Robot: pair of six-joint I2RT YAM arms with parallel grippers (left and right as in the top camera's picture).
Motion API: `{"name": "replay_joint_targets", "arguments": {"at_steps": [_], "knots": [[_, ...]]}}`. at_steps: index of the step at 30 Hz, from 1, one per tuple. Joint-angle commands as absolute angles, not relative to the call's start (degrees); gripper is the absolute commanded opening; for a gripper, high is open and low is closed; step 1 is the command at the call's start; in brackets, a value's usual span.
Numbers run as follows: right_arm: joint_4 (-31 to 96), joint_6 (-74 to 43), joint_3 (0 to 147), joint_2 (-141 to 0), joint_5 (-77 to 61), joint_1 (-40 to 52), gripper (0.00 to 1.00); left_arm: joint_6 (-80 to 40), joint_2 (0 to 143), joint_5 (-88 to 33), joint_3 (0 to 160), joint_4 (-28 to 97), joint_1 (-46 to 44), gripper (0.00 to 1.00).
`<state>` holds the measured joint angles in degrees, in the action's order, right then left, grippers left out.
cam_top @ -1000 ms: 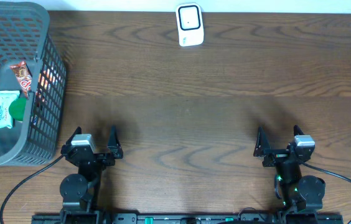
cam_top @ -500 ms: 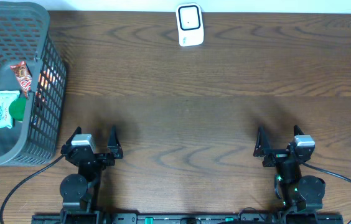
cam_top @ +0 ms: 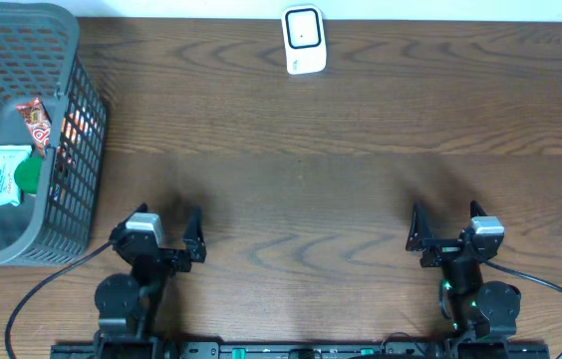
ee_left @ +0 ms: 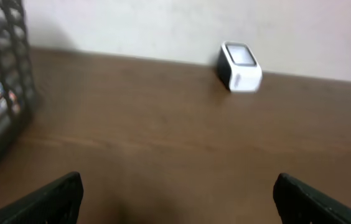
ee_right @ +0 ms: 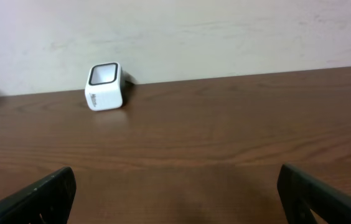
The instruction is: Scan the item barcode
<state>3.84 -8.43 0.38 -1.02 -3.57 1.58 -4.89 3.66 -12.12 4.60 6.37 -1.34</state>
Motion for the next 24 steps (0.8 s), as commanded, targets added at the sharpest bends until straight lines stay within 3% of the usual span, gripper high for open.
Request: {"name": "replay_joint_targets", "arguments": {"at_steps": [1,15,19,24], "knots": [[4.08,-7.84,0.34,-1.04,-3.11,2.20,0.99,-5.93,9.54,-14.52,14.37,10.72,-1.32,0.98],[4.08,-7.84,0.34,-1.04,-3.09,2.20,0.99,-5.89,46.87,-14.85,67.70,49.87,-1.32,0.98],[4.08,-7.84,0.34,-1.04,-3.11,2.20,0.99,-5.87,49.69,-20.18,71.20,55.48,-1.32,0.98],[4.08,-7.84,0.34,-1.04,-3.11,2.20,0.99,-9.82,50.48,-17.91,74.43,58.41,-1.23,0.98]]}}
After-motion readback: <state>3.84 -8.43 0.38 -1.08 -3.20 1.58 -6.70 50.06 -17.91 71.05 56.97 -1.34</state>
